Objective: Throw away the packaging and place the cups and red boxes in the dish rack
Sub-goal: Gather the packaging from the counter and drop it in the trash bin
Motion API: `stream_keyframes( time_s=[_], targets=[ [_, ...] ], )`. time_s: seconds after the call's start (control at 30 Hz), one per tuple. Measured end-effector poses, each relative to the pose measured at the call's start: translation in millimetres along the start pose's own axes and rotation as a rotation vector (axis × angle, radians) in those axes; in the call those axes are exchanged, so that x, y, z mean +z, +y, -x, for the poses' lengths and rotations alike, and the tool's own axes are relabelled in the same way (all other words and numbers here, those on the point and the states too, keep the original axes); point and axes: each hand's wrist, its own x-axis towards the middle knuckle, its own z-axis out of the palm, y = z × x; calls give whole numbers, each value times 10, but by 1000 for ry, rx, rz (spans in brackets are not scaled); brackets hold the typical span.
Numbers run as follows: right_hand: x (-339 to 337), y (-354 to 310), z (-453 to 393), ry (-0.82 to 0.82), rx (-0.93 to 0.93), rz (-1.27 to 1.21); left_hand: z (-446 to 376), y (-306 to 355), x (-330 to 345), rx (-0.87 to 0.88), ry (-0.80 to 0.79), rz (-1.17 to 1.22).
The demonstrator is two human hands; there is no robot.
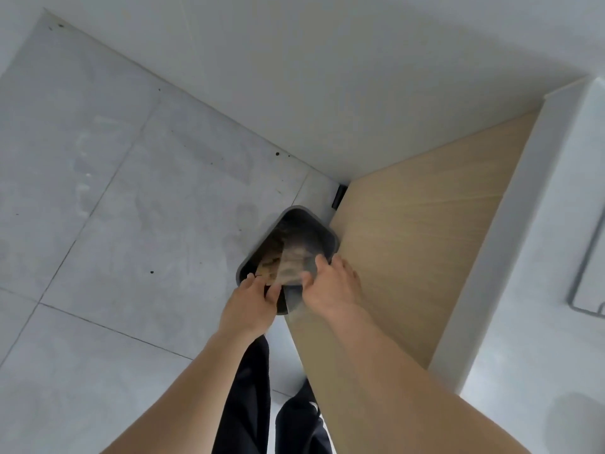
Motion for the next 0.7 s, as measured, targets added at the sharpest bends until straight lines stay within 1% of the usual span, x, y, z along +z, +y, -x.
stream_keyframes(
  time_s=[0.13,0.27,0.47,0.57,0.7],
  targets=[
    [-121,53,114,21,-75,95,89,39,-145,73,107,-125],
    [-251,53,329,57,-97,134,229,123,-331,148,133,-278],
    [-529,37,738,122,-132,149,585,287,-665,210,181,-394],
    [-720,48,1016,181,-157,140,845,408,-818,227,213,-408],
    [-989,158,1463,301,-174,127,1237,664,-960,302,275,-464]
  ],
)
